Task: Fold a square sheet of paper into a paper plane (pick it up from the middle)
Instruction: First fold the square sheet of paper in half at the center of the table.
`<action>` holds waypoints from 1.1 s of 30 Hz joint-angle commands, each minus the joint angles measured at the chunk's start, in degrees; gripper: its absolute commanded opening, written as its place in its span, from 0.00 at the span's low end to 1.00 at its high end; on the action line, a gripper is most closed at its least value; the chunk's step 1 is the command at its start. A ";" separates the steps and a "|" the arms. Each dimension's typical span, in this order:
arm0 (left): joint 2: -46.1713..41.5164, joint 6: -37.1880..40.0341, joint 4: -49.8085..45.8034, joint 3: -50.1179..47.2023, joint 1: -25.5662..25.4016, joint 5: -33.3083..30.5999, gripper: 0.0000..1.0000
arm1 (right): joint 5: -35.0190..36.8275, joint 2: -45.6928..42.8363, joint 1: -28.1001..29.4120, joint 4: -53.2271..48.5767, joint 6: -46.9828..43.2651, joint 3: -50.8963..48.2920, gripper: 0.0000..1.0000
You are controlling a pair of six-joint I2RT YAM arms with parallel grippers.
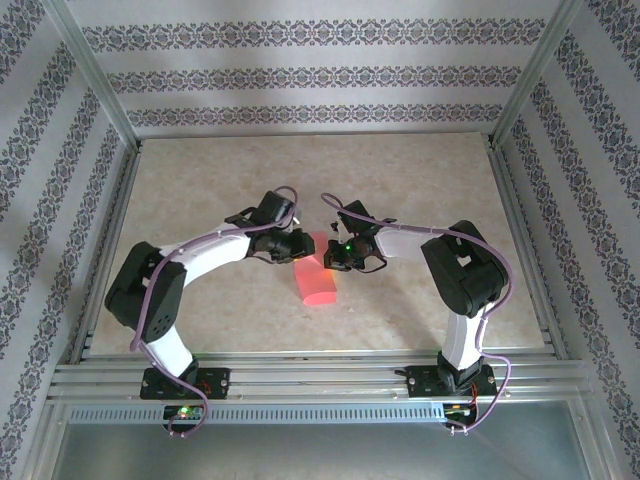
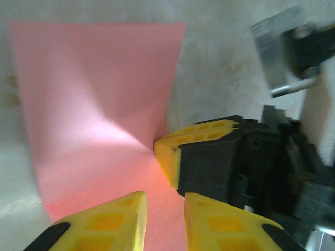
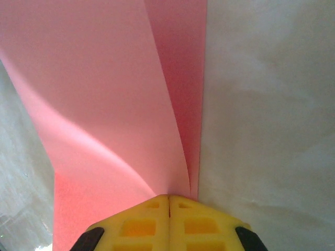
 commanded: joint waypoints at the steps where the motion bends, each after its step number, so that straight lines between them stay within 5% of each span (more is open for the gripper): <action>1: 3.48 -2.27 3.48 -1.12 -0.81 2.67 0.24 | 6.24 4.98 -0.32 -7.61 0.17 -2.66 0.00; 11: 2.03 -1.82 1.59 -10.48 1.07 -2.01 0.21 | 6.84 5.90 -0.51 -8.45 0.30 -2.36 0.00; 20: -8.74 0.71 -1.68 -16.81 6.81 -3.03 0.22 | 9.69 7.15 -0.59 -11.48 0.11 -1.03 0.00; 25: -13.04 -4.63 6.31 -16.11 4.56 1.74 0.22 | 9.68 6.94 -0.42 -11.41 0.17 -0.78 0.00; 33: -3.54 -12.06 15.04 -15.43 -1.66 3.62 0.21 | 10.15 7.52 -0.33 -10.99 1.02 -1.36 0.00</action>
